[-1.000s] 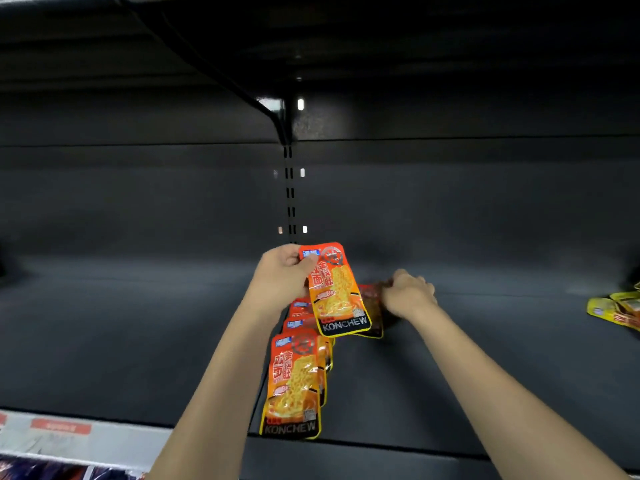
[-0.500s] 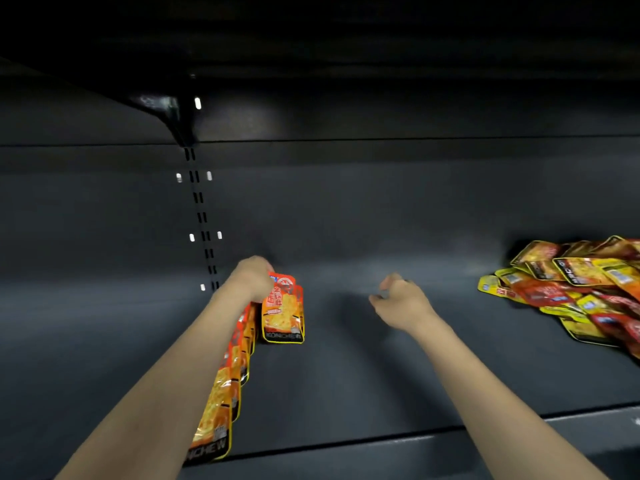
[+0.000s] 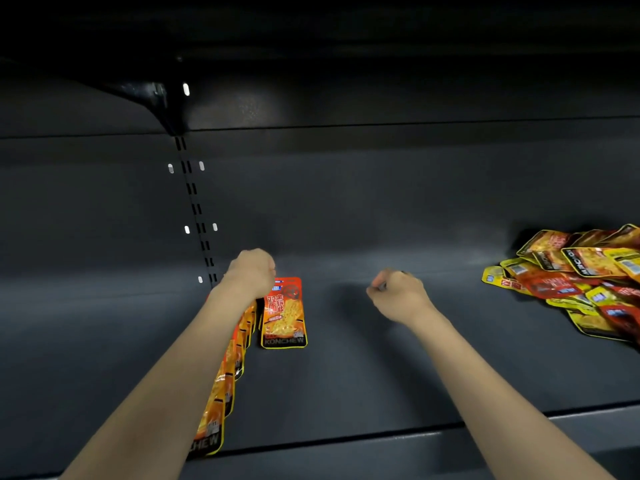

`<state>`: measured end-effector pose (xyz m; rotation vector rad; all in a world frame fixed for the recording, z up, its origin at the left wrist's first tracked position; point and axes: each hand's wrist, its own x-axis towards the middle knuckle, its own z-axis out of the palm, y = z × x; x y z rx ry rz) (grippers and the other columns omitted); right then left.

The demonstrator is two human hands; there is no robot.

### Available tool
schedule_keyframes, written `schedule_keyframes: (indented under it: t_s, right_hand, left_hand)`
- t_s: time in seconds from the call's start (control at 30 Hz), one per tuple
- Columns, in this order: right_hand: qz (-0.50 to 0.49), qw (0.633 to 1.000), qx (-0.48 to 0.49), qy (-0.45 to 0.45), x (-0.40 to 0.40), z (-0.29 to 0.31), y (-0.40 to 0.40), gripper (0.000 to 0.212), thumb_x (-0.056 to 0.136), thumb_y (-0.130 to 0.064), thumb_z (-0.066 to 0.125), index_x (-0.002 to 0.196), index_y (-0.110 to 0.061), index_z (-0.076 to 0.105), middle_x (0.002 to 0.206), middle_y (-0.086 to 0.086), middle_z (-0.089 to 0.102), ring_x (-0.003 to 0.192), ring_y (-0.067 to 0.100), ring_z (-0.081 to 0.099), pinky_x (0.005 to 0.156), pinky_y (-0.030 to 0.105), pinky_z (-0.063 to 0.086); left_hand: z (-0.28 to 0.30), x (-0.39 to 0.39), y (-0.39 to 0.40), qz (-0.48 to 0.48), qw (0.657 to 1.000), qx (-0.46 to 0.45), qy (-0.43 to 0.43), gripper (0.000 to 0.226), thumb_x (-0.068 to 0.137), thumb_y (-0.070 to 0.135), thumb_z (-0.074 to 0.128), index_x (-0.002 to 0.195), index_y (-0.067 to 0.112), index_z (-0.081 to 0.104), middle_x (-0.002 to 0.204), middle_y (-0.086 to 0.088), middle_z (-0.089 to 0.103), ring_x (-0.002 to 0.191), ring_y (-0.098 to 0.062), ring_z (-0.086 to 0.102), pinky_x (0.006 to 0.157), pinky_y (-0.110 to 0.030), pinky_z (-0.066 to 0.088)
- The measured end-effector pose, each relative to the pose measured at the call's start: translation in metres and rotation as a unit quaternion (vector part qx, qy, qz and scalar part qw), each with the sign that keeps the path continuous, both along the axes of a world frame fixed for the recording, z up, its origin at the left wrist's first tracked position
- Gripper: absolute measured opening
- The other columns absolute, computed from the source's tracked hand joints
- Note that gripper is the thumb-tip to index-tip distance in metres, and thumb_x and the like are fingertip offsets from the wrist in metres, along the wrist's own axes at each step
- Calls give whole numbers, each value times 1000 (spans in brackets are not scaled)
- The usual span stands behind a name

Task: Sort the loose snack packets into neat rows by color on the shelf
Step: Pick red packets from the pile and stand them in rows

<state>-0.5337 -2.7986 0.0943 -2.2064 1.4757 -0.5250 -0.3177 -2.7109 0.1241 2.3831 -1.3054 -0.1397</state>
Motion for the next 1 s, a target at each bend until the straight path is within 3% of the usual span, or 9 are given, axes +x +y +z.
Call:
schedule_keyframes:
  t_s: [0.1,0.23,0.47,0.8,1.0]
  right_hand:
    - [21,999,-14,-24,-4,3,-5,19,92,-29,52,107,-21,59,120,8,50,114,26,48,93,33,45]
    - [63,996,-35,-47,-13,10,-14,20,92,-28,54,110,-20,58,115,4,47,112,22,48,79,24,41]
    - [101,990,-96,-24,-90,19,-39,23,90,-33,58,110,-22,58,112,4,49,109,28,50,92,33,43]
    - [81,981,-165,-62,-259,30,-96,18,88,-25,61,104,-16,62,107,7,62,112,25,48,90,32,37]
    - [51,988,-96,-110,-311,21,-117,22,90,-25,59,110,-15,60,112,7,60,111,22,52,85,28,37]
  left_hand:
    - [13,-14,3,-14,999,-41,-7,24,91,11,47,100,16,68,111,-8,65,105,-28,59,86,-30,47]
    - [24,-51,6,-38,995,-95,-15,19,92,23,54,101,17,69,105,-6,69,102,-27,61,89,-32,49]
    - [21,-141,-21,-31,989,-142,22,16,90,30,58,99,22,68,100,3,69,96,-20,63,89,-29,48]
    - [-1,-320,-96,-79,990,-100,54,20,91,30,57,107,23,66,105,6,68,101,-17,61,94,-29,45]
    - [-13,-353,-119,-88,995,-32,41,33,91,39,55,120,23,59,117,3,64,108,-19,58,94,-30,44]
